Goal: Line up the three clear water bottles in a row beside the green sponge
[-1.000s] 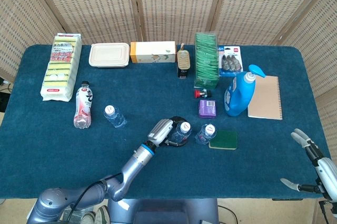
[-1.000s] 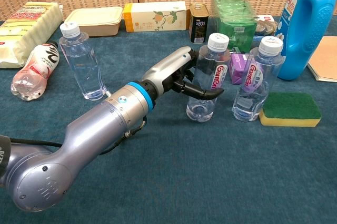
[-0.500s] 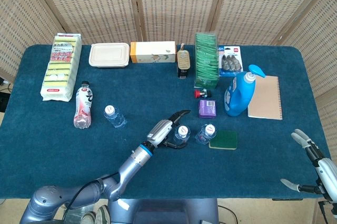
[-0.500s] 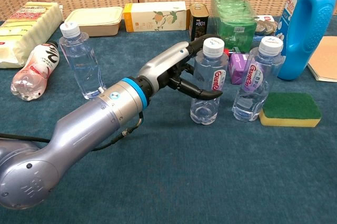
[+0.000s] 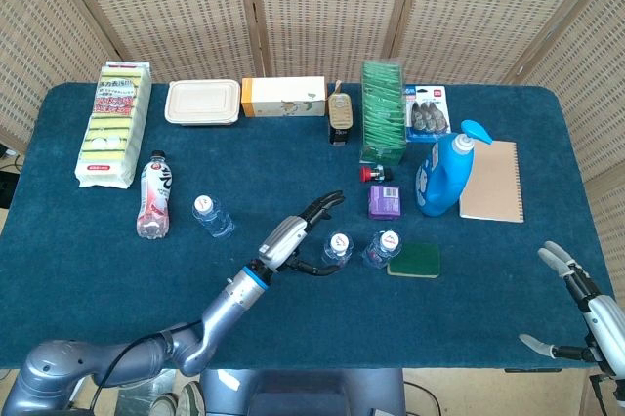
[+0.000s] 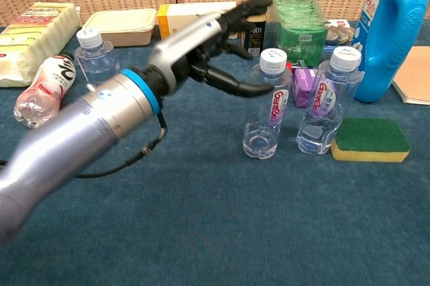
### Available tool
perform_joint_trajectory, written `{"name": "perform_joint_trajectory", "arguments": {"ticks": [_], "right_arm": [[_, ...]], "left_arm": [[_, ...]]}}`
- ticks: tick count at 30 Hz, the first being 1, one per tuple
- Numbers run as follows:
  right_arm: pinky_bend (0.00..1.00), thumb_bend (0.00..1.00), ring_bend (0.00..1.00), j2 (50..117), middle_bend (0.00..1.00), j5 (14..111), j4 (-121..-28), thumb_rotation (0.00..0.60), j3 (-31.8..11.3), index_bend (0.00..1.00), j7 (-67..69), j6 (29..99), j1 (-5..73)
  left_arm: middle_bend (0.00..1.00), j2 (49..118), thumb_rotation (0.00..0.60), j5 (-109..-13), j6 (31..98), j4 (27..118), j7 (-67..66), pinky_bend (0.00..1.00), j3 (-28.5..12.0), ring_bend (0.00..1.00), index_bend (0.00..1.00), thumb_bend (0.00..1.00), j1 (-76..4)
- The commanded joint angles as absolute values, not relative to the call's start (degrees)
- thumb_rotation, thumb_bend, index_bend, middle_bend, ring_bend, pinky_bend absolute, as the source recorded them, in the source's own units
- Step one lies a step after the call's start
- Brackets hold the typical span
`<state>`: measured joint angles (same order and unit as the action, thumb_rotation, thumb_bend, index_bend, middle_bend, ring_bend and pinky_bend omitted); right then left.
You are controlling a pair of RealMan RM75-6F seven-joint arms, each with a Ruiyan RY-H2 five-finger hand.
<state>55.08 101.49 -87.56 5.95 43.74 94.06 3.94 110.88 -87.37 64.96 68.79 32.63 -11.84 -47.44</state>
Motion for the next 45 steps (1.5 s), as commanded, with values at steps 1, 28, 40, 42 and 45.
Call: {"name": "perform_joint_trajectory", "arguments": {"ticks": [1,28,40,42,45], "right_arm": [[0.07,0.00,0.00,55.0,0.00,101.6,-87.9,0.600,6.0,0.00,43.3,94.2,3.8],[0.07,0.00,0.00,54.9,0.00,104.8,-90.3,0.600,7.3,0.00,39.3,93.9,4.1],[0.07,0.00,0.00,54.8,0.00,104.5,-90.4,0.600,7.7,0.00,39.6,93.0,4.5],[0.07,0.00,0.00,54.8,0.00,104.5,-90.3,0.600,7.7,0.00,39.6,92.9,4.6],[0.07,0.00,0.00,54.7,0.00,104.4,-90.3,0.600,7.7,0.00,39.8,93.0,4.6]], "left_arm": [[0.00,103.2,0.600,-89.6,69.5,77.2,29.8,0.16,-12.0,0.00,0.00,0.17,-45.0],[0.00,79.8,0.600,-88.4,76.0,79.0,54.7,0.02,-6.8,0.00,0.00,0.07,-30.3],[0.00,91.5,0.600,-88.1,71.5,59.5,67.5,0.02,-3.9,0.00,0.00,0.05,-30.6],[0.00,93.5,0.600,-88.1,69.7,57.2,68.1,0.02,-3.5,0.00,0.00,0.05,-31.3],[0.00,96.2,0.600,-87.9,67.9,54.2,69.2,0.02,-3.4,0.00,0.00,0.05,-32.2]]}}
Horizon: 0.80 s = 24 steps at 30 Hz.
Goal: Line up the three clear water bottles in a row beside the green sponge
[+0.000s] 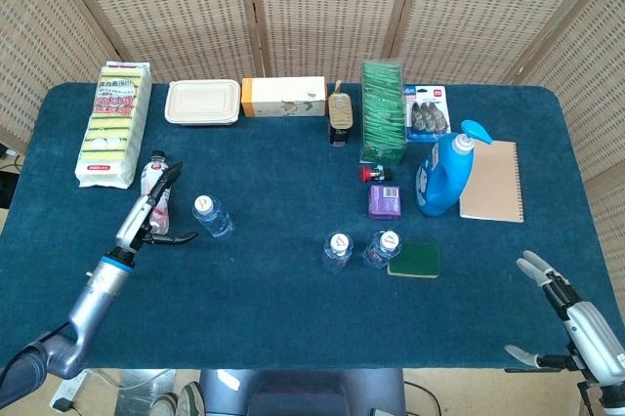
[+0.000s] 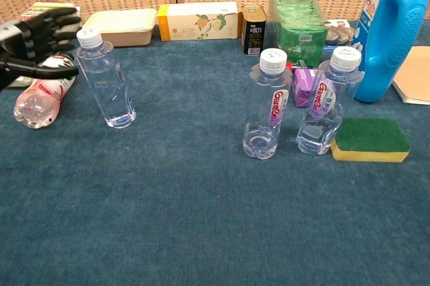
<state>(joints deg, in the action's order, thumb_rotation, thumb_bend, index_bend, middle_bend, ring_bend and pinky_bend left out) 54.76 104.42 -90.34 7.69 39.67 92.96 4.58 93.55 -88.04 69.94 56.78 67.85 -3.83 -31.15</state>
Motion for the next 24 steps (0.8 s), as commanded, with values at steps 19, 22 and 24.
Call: {"name": "perform_joint_trajectory", "arguments": {"ticks": [19,22,24], "right_arm": [[0.07,0.00,0.00,54.8,0.00,104.5,-89.2,0.600,8.0,0.00,41.5,93.3,4.7],[0.07,0.00,0.00,54.8,0.00,104.5,-89.1,0.600,8.0,0.00,41.7,93.3,4.8],[0.07,0.00,0.00,54.8,0.00,104.6,-89.0,0.600,8.0,0.00,41.8,93.4,4.8]], "left_arm": [[0.30,104.4,0.600,-86.2,65.4,47.2,63.0,0.42,-5.2,0.21,0.21,0.32,-34.8],[0.43,104.8,0.600,-85.9,65.9,47.7,60.2,0.47,-5.4,0.30,0.40,0.35,-34.5],[0.46,104.7,0.600,-86.1,65.9,48.2,59.1,0.49,-5.1,0.32,0.46,0.35,-34.5]]}}
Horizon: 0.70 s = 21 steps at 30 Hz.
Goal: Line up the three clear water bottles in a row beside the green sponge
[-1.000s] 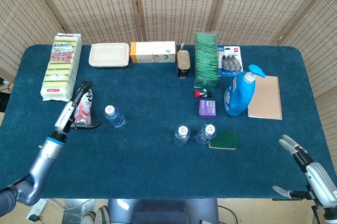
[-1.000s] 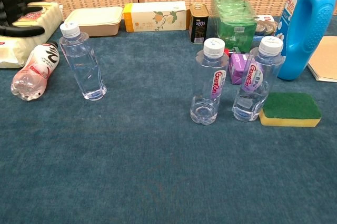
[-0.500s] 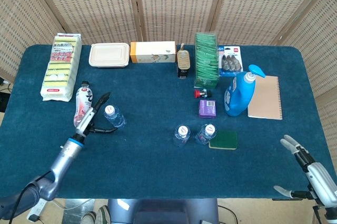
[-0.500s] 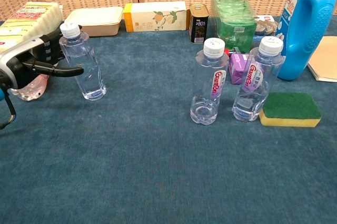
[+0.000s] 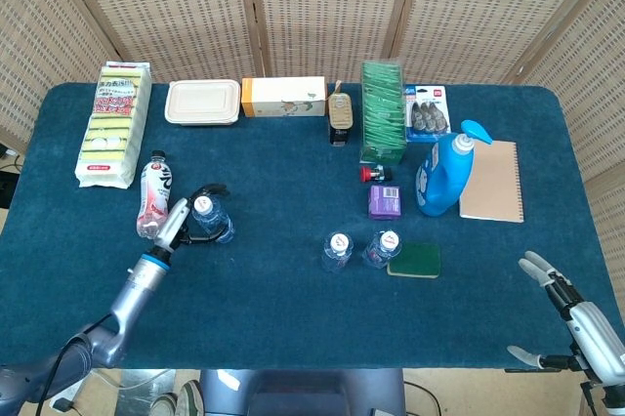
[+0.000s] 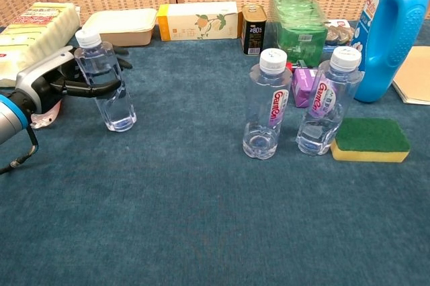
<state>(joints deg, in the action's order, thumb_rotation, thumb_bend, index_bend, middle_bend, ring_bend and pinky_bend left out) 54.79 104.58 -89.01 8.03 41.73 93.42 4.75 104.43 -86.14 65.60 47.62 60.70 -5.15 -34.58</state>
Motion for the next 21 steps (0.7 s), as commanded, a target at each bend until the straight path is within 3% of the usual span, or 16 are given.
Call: {"name": "perform_joint_trajectory", "arguments": {"ticks": [1,14,21], "right_arm": [[0.07,0.00,0.00,54.8,0.00,104.7,-89.0,0.600,8.1,0.00,41.8,93.5,4.8],[0.07,0.00,0.00,54.9,0.00,104.8,-89.1,0.600,8.1,0.00,41.5,93.6,4.9],[0.07,0.00,0.00,55.0,0.00,104.5,-89.5,0.600,8.2,0.00,40.7,93.0,4.9]], "left_arm": [[0.48,104.7,0.600,-86.2,66.0,48.4,58.5,0.49,-5.0,0.32,0.49,0.35,-34.4],[0.49,104.8,0.600,-90.3,72.2,54.5,53.8,0.49,-3.1,0.33,0.51,0.33,-33.4],[0.49,107.4,0.600,-91.5,71.0,57.9,49.9,0.49,-3.4,0.33,0.51,0.33,-35.8]]}}
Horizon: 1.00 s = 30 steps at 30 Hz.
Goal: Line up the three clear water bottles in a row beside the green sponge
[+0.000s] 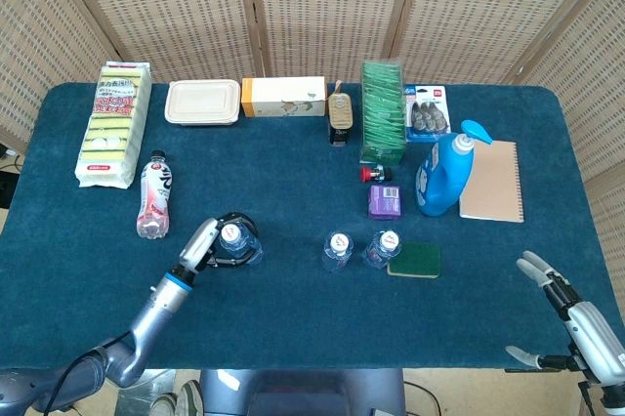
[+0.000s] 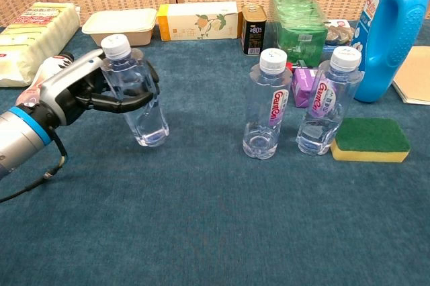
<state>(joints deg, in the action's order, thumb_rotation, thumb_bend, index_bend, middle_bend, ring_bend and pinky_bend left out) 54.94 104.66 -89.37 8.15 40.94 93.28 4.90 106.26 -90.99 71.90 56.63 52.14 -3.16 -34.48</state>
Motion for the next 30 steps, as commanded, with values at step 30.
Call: {"name": "perform_joint_trajectory", "arguments": {"ticks": [30], "right_arm": [[0.07,0.00,0.00,56.0,0.00,99.1,-91.1,0.600,5.0,0.00,35.2,93.4,2.9]], "left_arm": [[0.49,113.5,0.600,-87.7,63.7,59.1,37.0,0.49,-7.4,0.33,0.51,0.32,-42.1]]}}
